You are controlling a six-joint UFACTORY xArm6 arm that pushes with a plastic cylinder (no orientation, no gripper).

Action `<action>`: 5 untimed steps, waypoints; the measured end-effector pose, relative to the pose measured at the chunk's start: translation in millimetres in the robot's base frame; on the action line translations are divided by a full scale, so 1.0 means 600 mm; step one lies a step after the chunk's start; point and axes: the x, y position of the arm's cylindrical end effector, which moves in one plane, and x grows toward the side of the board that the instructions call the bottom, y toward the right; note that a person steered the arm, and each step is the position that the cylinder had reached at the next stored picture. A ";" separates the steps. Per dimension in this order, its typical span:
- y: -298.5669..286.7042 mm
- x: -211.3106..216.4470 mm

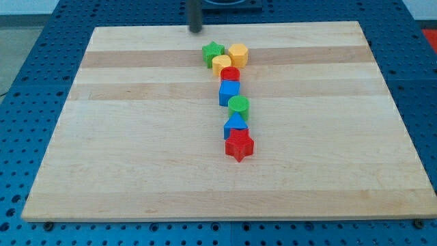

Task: Push the green circle right a bit

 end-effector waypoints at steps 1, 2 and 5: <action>-0.069 0.095; -0.074 0.195; 0.003 0.376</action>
